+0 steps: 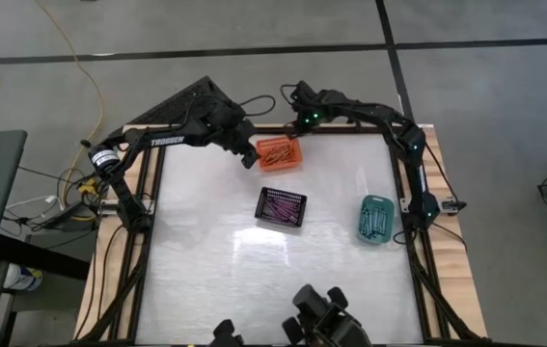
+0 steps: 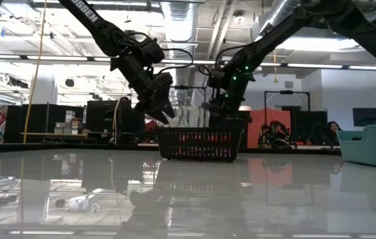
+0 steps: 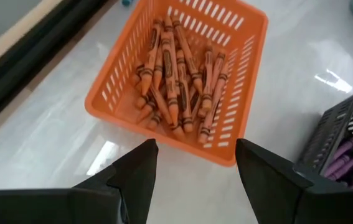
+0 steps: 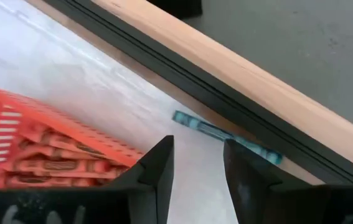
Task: Sort crayons
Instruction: Put the light blue green crayon into the green bin
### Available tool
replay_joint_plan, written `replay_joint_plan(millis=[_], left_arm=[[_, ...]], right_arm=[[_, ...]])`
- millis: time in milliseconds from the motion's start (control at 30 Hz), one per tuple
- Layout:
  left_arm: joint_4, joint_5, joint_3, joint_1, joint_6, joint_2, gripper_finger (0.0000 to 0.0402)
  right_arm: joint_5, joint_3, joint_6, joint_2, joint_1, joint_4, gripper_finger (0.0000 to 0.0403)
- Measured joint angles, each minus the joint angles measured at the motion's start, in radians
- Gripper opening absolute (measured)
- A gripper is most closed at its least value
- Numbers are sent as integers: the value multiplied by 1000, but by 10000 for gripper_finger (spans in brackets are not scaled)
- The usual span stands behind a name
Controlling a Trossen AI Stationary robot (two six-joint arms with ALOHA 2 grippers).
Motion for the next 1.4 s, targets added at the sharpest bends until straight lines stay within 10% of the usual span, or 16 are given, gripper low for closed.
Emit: replay_joint_plan(millis=[833, 1400], left_arm=[[-46, 0, 0, -3, 9, 0, 207], [-54, 3, 0, -3, 11, 0, 207]], right_arm=[[-101, -14, 102, 57, 30, 44, 145], [-16, -14, -191, 13, 22, -15, 145]])
